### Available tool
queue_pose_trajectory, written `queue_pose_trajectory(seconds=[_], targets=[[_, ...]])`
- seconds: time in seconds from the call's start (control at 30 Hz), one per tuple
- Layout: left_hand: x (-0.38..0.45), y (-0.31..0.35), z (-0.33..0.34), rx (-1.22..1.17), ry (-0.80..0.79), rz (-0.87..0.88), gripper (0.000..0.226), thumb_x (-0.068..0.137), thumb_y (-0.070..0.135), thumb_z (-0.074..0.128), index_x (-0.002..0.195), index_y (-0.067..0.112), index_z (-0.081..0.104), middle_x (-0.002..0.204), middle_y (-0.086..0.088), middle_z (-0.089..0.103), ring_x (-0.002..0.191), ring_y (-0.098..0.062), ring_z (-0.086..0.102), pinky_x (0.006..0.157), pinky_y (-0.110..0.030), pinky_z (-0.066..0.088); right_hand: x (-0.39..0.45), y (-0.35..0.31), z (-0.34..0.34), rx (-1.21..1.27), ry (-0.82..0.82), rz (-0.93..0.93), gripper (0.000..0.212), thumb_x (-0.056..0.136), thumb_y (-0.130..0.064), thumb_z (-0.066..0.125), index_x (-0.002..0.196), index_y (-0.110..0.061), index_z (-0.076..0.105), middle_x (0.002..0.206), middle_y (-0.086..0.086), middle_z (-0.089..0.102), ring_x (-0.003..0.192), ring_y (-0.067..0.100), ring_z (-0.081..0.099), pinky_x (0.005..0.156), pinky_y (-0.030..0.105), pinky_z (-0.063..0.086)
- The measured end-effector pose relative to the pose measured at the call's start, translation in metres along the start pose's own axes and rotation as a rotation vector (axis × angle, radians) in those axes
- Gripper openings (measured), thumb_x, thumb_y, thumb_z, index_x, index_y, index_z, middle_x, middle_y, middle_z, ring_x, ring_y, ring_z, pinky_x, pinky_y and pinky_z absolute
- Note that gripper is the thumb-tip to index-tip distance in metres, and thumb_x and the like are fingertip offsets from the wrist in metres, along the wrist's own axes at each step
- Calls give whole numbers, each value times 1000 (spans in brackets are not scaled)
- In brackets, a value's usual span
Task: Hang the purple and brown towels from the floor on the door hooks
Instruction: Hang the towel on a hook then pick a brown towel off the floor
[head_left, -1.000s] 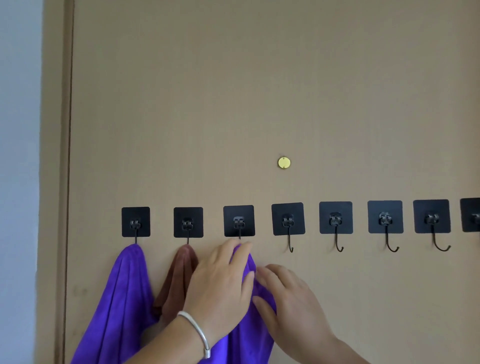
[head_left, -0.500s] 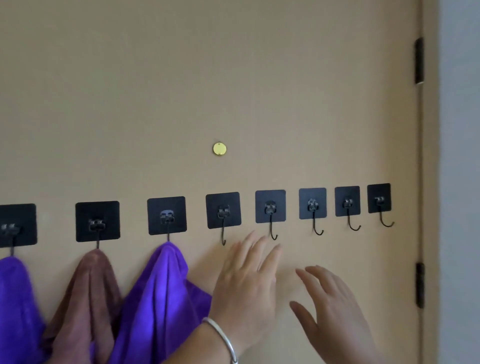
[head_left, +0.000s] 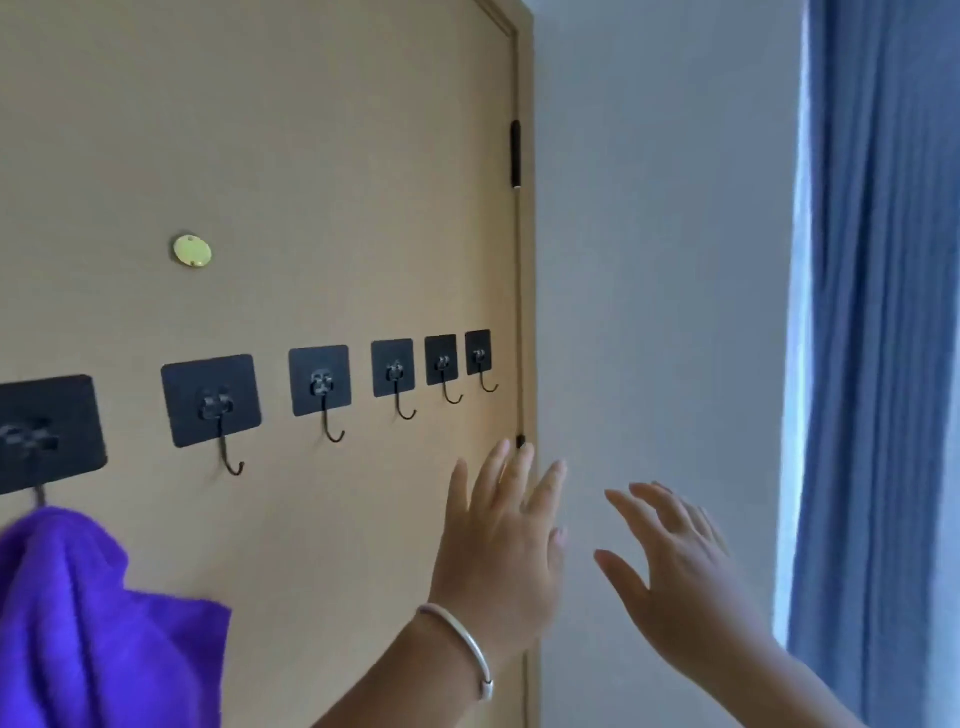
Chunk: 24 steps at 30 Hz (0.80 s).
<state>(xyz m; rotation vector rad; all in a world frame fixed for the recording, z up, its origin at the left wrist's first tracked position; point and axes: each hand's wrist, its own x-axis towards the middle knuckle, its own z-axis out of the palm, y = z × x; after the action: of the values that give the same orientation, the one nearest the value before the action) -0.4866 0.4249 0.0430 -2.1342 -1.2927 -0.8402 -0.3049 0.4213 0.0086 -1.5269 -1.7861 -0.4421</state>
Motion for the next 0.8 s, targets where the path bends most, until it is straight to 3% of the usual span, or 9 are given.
queue_pose_trajectory(seconds=[0.17,0.4,0.6,0.8], targets=[[-1,55,-3,-188,3,129,56,96,43,28,150,32,15,158,-1,18,147,-21,3,117,-52,7,-49,22,-68,-199,-3,114,59,91,-57,41,144,-34,31,149,-7,33,142,15,21,117,41,20],[8,156,-17,-423,41,286,57,93,46,29,148,29,27,155,-4,29,145,-24,15,117,-53,12,-109,60,-167,-391,59,304,57,89,-49,54,140,-27,42,146,2,40,138,23,29,112,47,27],[22,258,-30,-605,89,448,57,95,43,42,148,29,27,155,-4,27,146,-23,12,116,-51,7,-163,105,-245,-534,148,471,54,87,-46,59,136,-27,48,141,5,46,134,26,36,109,51,32],[24,394,-53,-771,108,593,56,95,45,36,148,29,25,156,-4,23,147,-22,7,117,-51,3,-228,157,-338,-714,185,625,54,88,-46,57,136,-25,48,142,6,44,135,24,35,111,49,27]])
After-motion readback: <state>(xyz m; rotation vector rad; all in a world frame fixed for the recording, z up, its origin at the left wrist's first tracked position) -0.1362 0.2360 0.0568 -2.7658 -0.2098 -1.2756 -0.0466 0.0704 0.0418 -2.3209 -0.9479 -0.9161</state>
